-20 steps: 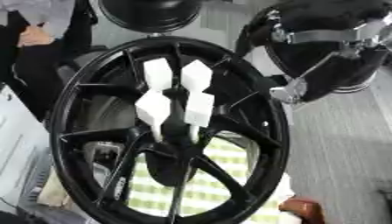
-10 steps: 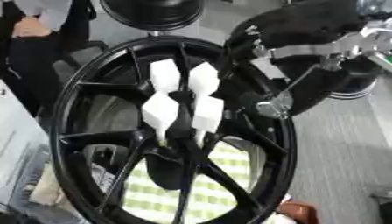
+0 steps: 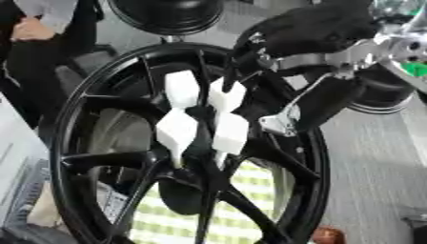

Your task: Pull the pin out of the wheel hub.

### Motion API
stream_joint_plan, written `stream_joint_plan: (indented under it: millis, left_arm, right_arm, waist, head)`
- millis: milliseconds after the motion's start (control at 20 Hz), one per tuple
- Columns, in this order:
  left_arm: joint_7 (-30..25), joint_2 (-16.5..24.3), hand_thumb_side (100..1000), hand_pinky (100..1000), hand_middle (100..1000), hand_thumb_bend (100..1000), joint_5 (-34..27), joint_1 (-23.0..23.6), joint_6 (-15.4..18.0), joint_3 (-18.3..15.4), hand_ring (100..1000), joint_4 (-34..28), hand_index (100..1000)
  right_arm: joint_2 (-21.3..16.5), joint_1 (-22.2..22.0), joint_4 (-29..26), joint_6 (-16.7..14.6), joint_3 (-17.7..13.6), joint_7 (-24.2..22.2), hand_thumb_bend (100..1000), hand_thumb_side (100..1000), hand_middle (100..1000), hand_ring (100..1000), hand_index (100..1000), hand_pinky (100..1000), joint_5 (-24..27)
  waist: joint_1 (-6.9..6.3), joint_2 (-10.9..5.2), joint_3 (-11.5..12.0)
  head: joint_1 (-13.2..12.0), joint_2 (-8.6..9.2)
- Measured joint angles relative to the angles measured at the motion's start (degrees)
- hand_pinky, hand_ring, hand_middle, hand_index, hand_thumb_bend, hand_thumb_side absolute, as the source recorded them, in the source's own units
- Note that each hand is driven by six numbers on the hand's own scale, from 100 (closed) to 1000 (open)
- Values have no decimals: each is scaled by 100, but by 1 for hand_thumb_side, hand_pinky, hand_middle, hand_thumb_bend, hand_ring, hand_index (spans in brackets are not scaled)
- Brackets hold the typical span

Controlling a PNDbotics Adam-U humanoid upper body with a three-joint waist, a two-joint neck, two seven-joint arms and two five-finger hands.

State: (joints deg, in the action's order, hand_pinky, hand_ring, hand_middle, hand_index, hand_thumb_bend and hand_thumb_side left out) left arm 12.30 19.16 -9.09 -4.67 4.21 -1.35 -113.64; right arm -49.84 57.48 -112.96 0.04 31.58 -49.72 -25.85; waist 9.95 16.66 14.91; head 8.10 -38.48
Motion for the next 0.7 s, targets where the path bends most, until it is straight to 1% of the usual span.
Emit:
stream_joint_plan:
  millis: [250,350,450,500,700]
  left_arm:
    - [-31,5,927,835,777,125,0,-44,2,10,749,0,834]
    - [-41,27,927,835,777,125,0,-57,5,13,749,0,834]
    - [-45,46,928,836,777,125,0,-68,6,19,749,0,834]
    - [-48,46,929,836,778,125,0,-76,7,29,749,0,834]
    - [-75,47,931,836,778,124,0,-95,7,45,750,0,834]
  right_arm:
    - [85,2,279,34,-85,53,100,639,805,904,843,975,-197]
    - [108,-4,387,11,-103,131,100,637,806,905,844,974,-278]
    - [118,-8,460,-26,-119,217,100,621,809,906,846,975,-339]
    - [118,-10,485,-46,-123,261,100,598,809,906,848,975,-366]
    - [121,-34,565,-85,-160,467,100,573,823,909,852,972,-431]
  waist:
    - [13,63,40]
    - [28,91,63]
    - [45,123,82]
    - [47,137,88]
    - [80,203,136]
  head:
    - [17,65]
    - [17,101]
    - [15,136]
    - [15,152]
    - [18,223]
